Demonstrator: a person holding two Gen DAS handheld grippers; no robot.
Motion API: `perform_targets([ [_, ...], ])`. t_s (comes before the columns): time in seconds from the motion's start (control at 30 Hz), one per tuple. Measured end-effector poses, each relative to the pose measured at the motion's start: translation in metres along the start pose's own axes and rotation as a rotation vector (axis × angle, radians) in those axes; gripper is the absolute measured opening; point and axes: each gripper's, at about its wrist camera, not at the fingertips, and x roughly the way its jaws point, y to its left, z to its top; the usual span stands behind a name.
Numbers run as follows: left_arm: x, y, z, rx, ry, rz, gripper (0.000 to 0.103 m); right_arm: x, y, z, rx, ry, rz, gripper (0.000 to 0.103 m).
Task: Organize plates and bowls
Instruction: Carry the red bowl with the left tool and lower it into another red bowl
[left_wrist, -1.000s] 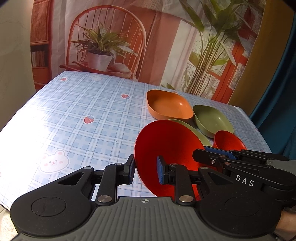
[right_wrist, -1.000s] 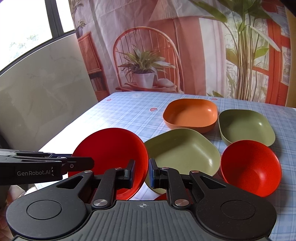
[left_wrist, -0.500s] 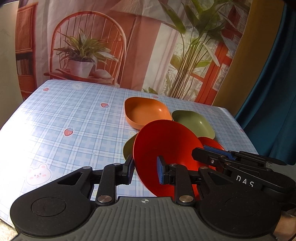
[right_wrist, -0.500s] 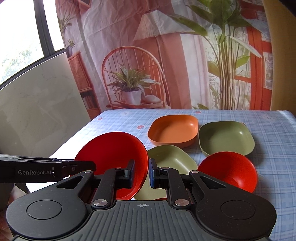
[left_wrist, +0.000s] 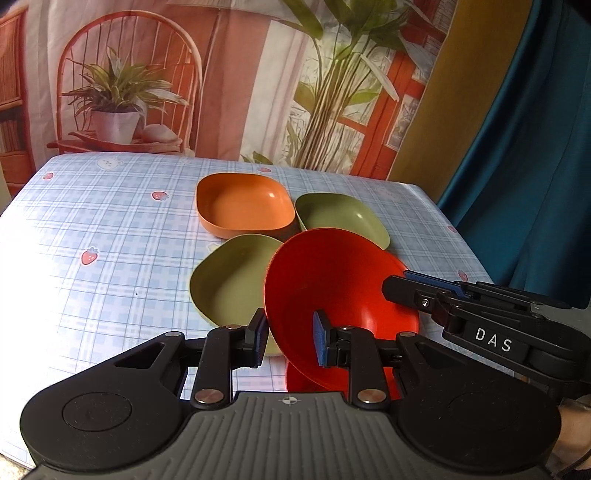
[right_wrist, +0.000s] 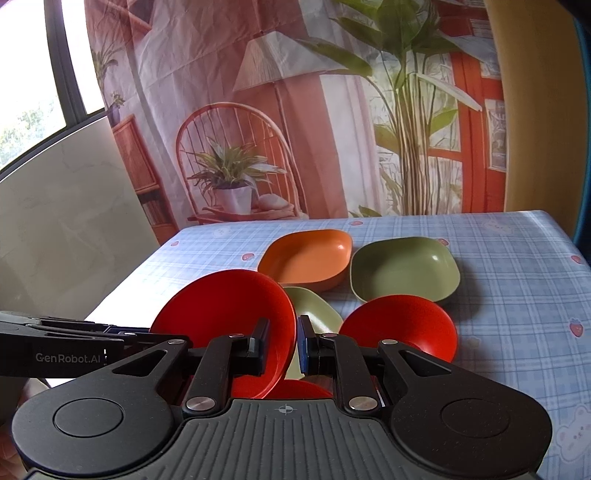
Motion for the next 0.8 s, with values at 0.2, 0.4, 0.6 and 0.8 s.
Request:
perform_targets([
  [0.2, 0.01, -0.006, -0.008, 0.022, 0.066, -0.026, 0.03, -0.006, -0.006, -0.008, 0.003, 0.027, -0.032, 0.016],
  [0.4, 0.03, -0.007, -0.016, 0.02, 0.14, -0.028, 0.03, -0.001, -0.01, -0.019, 0.009, 0.074, -0.061, 0.016],
  [0.6, 0.041, -0.009, -0.02, 0.044, 0.171, -0.004, 0.03, 0.012, -0.011, -0.033, -0.003, 0.131, -0.09, 0.017],
  [0.8, 0.047, -0.016, -0.023, 0.088, 0.172, 0.012, 0.03, 0.016, -0.014, -0.037, -0.002, 0.135, -0.104, 0.017],
])
